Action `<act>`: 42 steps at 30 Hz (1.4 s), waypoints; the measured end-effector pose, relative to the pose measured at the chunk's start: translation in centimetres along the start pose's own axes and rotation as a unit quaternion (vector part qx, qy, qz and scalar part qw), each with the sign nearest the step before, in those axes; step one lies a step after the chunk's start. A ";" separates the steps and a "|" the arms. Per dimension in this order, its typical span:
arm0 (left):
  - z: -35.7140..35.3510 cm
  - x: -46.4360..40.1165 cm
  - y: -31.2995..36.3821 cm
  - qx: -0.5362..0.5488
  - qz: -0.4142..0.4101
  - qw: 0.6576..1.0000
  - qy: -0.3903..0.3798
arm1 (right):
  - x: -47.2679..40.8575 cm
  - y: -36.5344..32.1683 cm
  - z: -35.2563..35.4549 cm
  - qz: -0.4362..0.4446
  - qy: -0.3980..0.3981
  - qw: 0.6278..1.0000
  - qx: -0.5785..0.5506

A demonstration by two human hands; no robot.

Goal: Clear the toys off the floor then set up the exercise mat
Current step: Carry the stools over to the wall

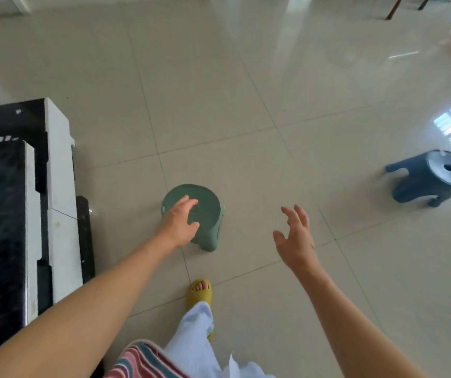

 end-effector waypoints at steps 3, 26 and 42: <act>1.3 -2.7 -0.9 -0.016 0.003 1.000 0.002 | -2.1 -1.6 -0.4 0.002 -0.007 1.000 -0.002; -12.5 -21.6 -15.7 -0.202 0.084 0.967 -0.132 | -17.2 6.9 -17.9 -0.041 -0.125 0.990 -0.044; -20.4 -28.0 -25.9 -0.481 -0.015 0.845 -0.233 | -20.0 12.9 -30.0 -0.107 -0.143 0.979 -0.101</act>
Point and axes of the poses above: each hand's wrist, its own x-axis away from the middle knuckle, its own z-axis out of the back of the hand, y = z × x, the point moved 1 cm from there along -x, towards the middle knuckle, and after that the axes turned 6 degrees about x, right-handed, at the moved point
